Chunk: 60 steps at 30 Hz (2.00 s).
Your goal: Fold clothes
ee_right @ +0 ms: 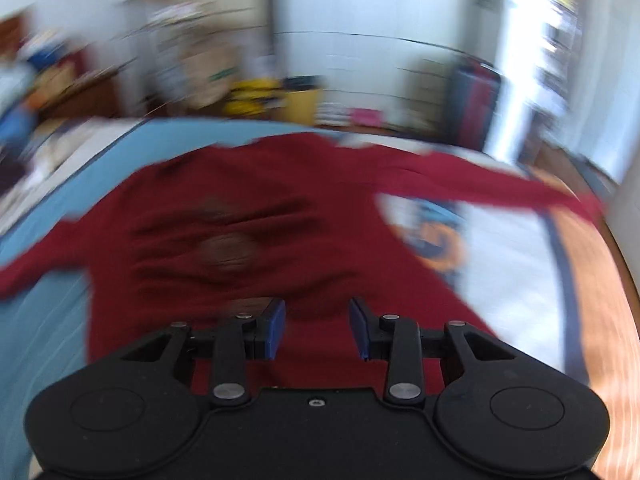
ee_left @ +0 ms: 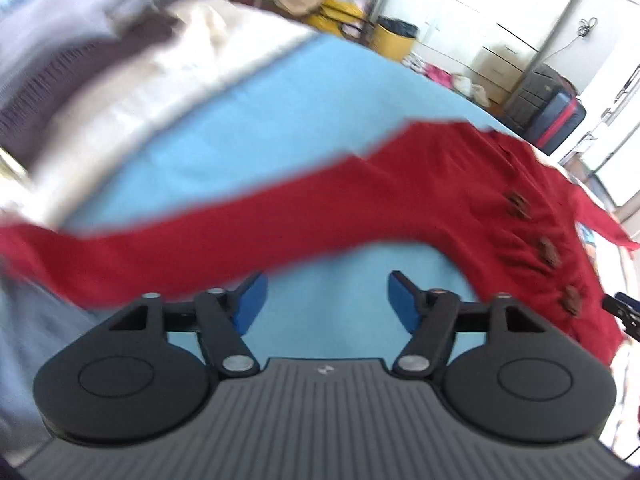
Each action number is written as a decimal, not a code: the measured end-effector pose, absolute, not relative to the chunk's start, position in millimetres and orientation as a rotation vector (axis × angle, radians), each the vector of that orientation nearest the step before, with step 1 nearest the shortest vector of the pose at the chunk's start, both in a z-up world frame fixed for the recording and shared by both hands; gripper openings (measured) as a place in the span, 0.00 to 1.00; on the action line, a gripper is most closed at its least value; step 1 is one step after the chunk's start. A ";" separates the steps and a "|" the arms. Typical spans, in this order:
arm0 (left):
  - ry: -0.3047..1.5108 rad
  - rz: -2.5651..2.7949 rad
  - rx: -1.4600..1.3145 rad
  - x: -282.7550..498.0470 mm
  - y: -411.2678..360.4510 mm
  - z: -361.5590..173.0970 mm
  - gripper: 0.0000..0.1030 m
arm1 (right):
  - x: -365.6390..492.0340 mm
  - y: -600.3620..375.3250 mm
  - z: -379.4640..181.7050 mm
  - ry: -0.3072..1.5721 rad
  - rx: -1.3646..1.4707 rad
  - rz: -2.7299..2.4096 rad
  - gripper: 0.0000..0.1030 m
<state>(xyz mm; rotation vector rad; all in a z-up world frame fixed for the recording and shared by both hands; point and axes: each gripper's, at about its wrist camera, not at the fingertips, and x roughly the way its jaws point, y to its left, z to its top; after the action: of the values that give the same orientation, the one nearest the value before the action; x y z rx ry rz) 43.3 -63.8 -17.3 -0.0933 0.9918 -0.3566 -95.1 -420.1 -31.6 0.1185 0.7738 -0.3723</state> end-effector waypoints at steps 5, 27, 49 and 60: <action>0.975 -0.143 -0.024 67.0 17.9 -12.6 0.77 | -74.4 -386.0 -8.8 0.765 0.054 -0.182 0.42; 0.910 -0.415 -0.170 79.8 9.4 1.1 0.05 | -42.1 -336.1 1.0 0.788 -0.037 -0.020 0.47; 0.849 -1.027 -0.270 135.7 -205.6 32.7 0.70 | 22.3 -366.6 -32.0 0.762 0.337 0.014 0.67; 1.083 -0.725 -0.236 206.9 -155.2 -84.5 0.68 | 3.1 -419.3 -47.0 0.914 0.290 -0.149 0.30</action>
<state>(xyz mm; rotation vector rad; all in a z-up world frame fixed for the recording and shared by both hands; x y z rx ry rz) 206.9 -155.2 -84.5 -0.2356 1.0825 -0.7253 3.1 -419.3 -47.0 0.2897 0.9143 -0.1495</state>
